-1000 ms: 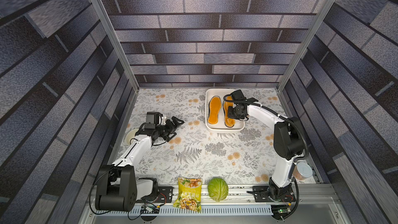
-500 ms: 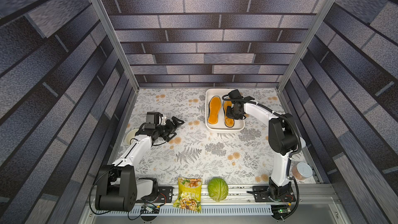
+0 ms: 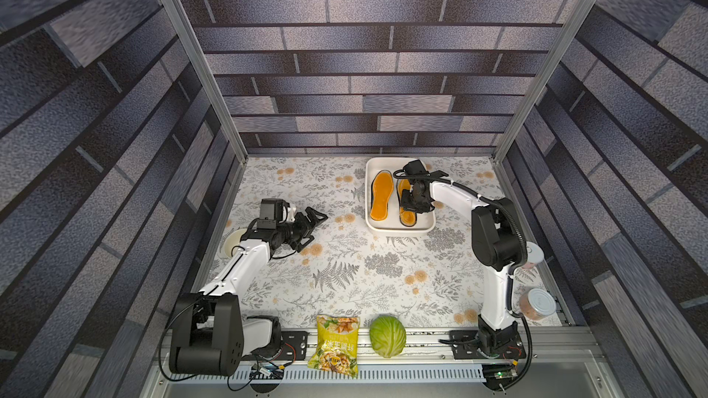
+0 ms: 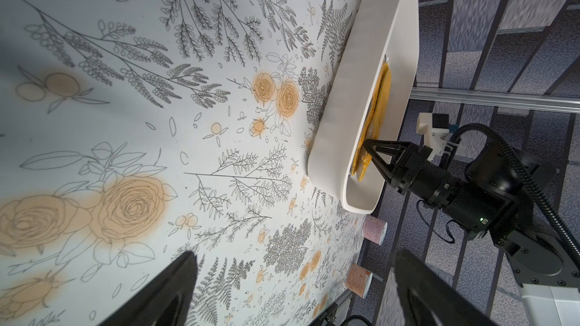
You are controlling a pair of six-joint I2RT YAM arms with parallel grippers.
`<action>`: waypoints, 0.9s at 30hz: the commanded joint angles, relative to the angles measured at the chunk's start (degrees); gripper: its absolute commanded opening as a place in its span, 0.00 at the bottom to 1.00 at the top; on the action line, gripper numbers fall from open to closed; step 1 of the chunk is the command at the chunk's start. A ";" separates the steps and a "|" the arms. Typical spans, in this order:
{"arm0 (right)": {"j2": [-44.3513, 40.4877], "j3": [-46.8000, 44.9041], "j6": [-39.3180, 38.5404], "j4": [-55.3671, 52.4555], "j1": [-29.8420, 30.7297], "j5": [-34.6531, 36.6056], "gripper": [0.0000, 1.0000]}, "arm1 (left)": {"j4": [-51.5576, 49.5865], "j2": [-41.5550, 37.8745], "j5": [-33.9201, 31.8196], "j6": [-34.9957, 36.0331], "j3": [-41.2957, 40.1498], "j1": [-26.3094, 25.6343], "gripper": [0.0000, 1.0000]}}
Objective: Put the insoles into the storage box
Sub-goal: Place the insole in the storage box.
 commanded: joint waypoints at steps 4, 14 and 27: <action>1.66 2.54 0.17 -1.85 0.44 0.52 0.33 | -0.73 -0.35 0.01 1.23 1.78 0.06 1.00; 2.37 3.63 -0.34 -2.96 0.43 1.72 0.46 | -0.53 -0.22 0.15 1.31 1.44 0.15 1.00; -0.84 7.41 -2.61 -6.76 0.43 2.59 0.63 | -0.20 -0.35 0.10 1.15 1.22 0.15 1.00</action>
